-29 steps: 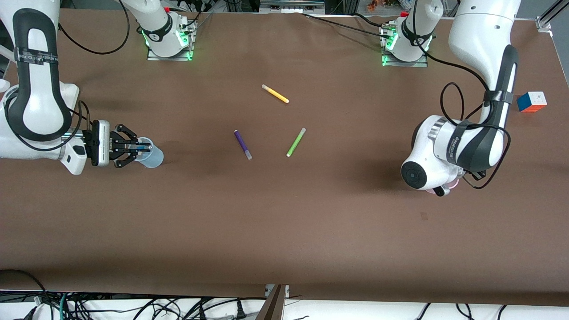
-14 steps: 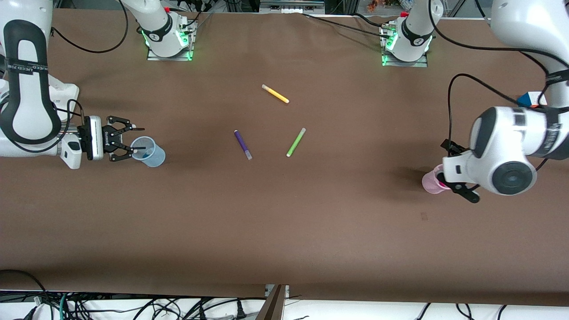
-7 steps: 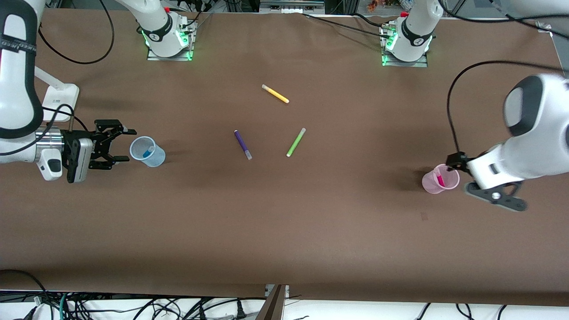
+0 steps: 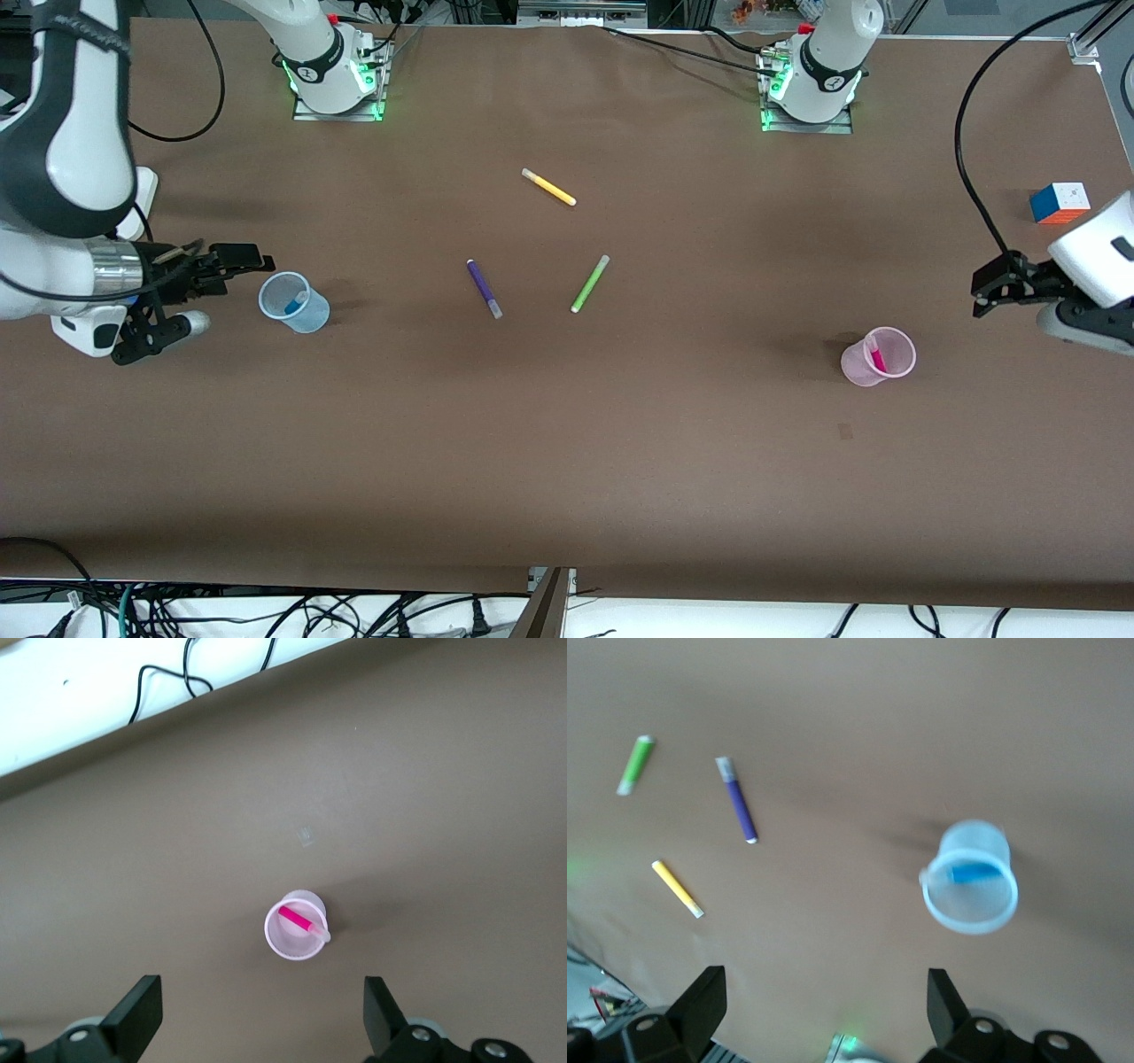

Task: Place pink and blue markers in matching cups

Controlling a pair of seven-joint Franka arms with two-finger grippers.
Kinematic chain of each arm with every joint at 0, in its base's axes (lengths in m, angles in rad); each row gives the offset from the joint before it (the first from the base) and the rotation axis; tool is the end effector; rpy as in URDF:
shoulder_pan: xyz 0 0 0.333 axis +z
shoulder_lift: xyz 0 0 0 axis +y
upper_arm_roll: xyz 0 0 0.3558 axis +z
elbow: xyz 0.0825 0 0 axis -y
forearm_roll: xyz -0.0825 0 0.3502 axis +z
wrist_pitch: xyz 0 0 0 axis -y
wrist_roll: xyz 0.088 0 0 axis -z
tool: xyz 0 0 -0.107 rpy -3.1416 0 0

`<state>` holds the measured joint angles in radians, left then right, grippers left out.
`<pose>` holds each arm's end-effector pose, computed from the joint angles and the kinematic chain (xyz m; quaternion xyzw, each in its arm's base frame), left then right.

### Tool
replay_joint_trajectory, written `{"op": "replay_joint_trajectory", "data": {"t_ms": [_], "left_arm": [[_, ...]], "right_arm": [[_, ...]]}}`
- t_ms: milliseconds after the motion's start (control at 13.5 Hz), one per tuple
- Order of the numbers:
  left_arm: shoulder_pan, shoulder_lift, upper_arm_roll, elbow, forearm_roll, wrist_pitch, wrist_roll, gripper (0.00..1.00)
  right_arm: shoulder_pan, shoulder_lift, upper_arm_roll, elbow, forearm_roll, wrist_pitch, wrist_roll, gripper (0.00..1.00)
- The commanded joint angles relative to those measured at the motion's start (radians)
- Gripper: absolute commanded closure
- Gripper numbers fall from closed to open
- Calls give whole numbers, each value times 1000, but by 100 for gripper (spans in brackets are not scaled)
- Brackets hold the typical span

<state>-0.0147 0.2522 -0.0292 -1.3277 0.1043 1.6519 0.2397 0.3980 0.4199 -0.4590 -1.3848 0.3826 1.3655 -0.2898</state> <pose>0.6150 -0.0139 0.6364 -0.9879 0.1428 -0.0311 0.0517 0.6113 0.0633 0.5104 -0.9692 -0.1118 0.1759 0.1314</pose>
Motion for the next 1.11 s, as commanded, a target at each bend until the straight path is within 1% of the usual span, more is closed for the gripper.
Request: {"op": "replay_joint_trajectory", "data": {"t_ms": [0,74,148,222,296,370,444,519,667,741,889,963,1037], "left_arm": [[13,-207,-17,-317,-15,109,-114,0],[13,-238,-17,-356,-17,112,-114,0],[19,-249,-17,-375,-18,112,-112,0],[35,-249,-17,-377,-26,111,-90,0],[45,-248,-17,-377,-50,111,-23,0],[68,-248,-15,-380,-95,108,24,0],[76,-248,-15,-381,-112,102,23,0],[75,-249,-18,-381,-112,92,4,0],[65,-249,-56,-366,-103,30,-167,0],[70,-252,-64,-366,-101,14,-184,0],[70,-257,-67,-363,-92,14,-140,0],[67,-257,-73,-358,-83,19,-105,0],[70,-260,-80,-352,-68,14,-103,0]], "right_arm": [[27,-16,0,47,-44,-78,242,0],[24,-29,6,47,-48,-85,294,0],[16,-61,38,44,-86,-83,342,0],[-8,-102,101,29,-156,-83,380,0],[-60,-139,187,8,-213,-83,412,0],[-130,-186,282,-26,-252,-83,455,0],[-186,-228,352,-63,-276,-82,490,0],[-209,-271,384,-94,-293,-82,507,0],[-219,-346,388,-160,-303,-72,505,0],[-228,-381,388,-193,-303,-71,502,0],[-254,-427,388,-238,-303,-25,485,0],[-258,-434,387,-234,-307,-23,474,0],[-265,-457,387,-232,-330,-14,475,0]]}}
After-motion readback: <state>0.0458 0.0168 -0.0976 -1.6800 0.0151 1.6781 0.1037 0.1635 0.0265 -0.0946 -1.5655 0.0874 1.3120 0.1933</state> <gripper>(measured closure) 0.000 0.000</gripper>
